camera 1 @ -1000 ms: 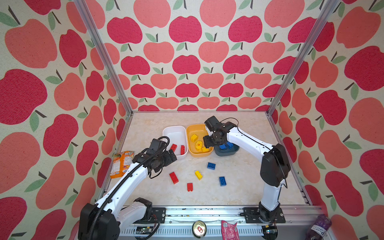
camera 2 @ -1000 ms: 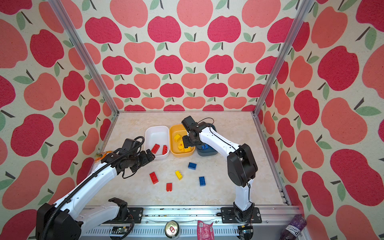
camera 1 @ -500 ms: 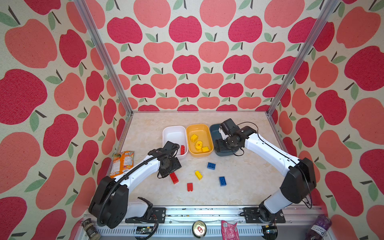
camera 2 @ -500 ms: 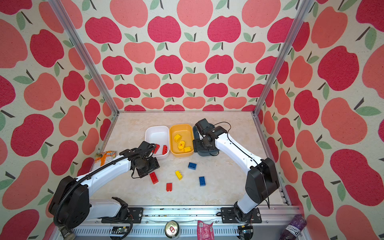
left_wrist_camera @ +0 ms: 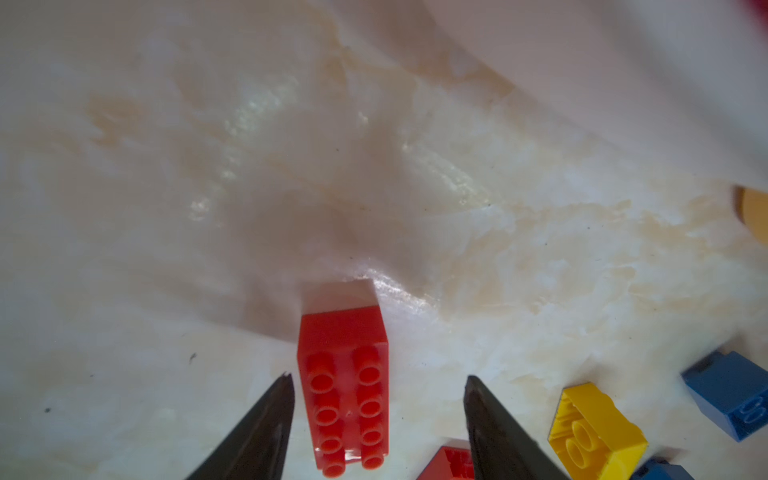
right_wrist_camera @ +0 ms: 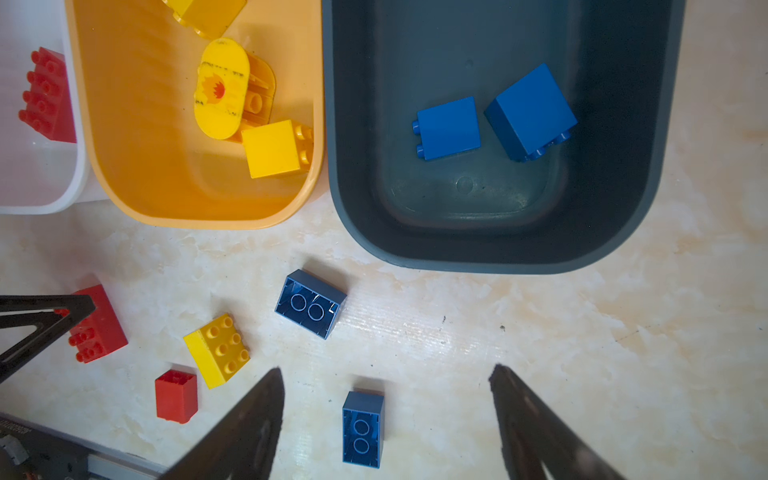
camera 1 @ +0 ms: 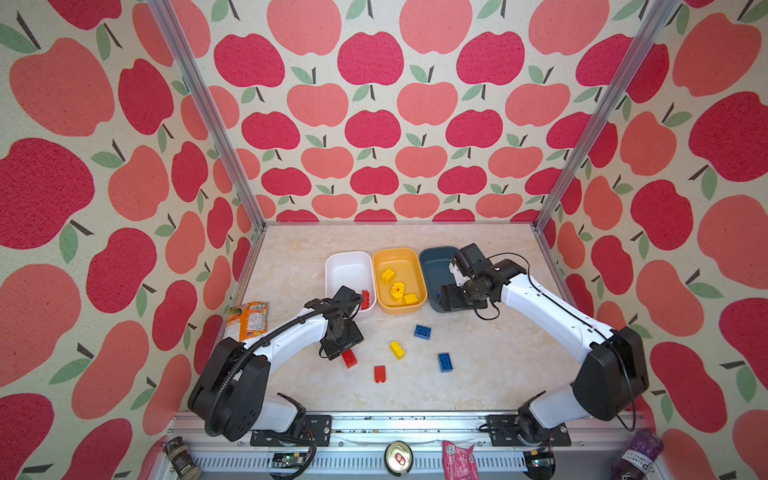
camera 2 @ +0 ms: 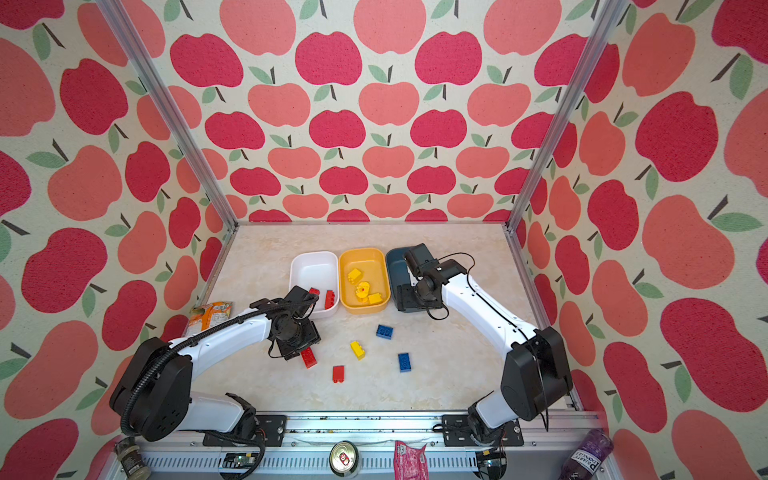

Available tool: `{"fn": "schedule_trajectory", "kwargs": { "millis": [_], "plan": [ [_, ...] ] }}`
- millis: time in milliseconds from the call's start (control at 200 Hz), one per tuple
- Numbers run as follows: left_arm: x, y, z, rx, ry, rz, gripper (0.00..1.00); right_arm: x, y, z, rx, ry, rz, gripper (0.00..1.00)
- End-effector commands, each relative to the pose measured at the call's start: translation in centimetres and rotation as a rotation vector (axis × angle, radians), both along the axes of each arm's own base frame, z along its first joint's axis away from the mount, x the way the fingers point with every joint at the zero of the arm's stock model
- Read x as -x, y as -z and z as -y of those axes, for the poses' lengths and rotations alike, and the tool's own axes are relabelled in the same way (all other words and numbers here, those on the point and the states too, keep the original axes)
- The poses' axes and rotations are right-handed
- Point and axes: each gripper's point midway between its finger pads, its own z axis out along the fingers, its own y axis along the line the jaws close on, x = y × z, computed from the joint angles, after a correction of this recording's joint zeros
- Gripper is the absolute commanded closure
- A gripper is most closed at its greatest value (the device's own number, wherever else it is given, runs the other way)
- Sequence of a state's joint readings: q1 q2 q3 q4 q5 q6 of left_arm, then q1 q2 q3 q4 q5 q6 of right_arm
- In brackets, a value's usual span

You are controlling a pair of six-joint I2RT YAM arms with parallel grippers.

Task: Sort the legos into containers by color
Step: 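Grasp the red 2x4 brick with the left gripper while the right draws back, then carry the red brick into the white tray and open the left gripper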

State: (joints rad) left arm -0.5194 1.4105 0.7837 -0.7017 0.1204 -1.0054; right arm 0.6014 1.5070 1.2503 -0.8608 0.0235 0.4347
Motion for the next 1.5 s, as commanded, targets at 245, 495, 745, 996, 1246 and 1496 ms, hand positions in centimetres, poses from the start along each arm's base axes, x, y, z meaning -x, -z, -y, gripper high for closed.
{"fn": "schedule_trajectory", "kwargs": {
  "millis": [245, 495, 745, 996, 1246, 1496],
  "plan": [
    [1.1, 1.9, 0.0, -0.021, 0.000, -0.080, 0.52, 0.4, 0.2, 0.5, -0.025, 0.036, -0.013, 0.20],
    [0.8, 1.3, -0.1, -0.029, 0.019, -0.068, 0.70, 0.4, 0.6, 0.3, -0.035, 0.046, -0.025, 0.21],
    [-0.4, -1.6, 0.2, -0.020, 0.054, 0.015, 0.79, 0.7, 0.5, 0.3, -0.057, 0.064, -0.031, 0.18],
    [-3.2, -6.5, 0.8, -0.041, 0.128, 0.136, 0.83, 2.0, 1.0, 0.5, -0.104, 0.102, -0.046, 0.07],
    [-8.5, -10.6, 2.0, -0.069, 0.208, 0.258, 0.84, 3.4, 1.0, 1.3, -0.144, 0.155, -0.034, 0.03],
    [-14.6, -11.0, 2.5, -0.059, 0.267, 0.303, 0.84, 4.4, 0.5, 1.7, -0.163, 0.181, -0.003, 0.03]
  ]
}}
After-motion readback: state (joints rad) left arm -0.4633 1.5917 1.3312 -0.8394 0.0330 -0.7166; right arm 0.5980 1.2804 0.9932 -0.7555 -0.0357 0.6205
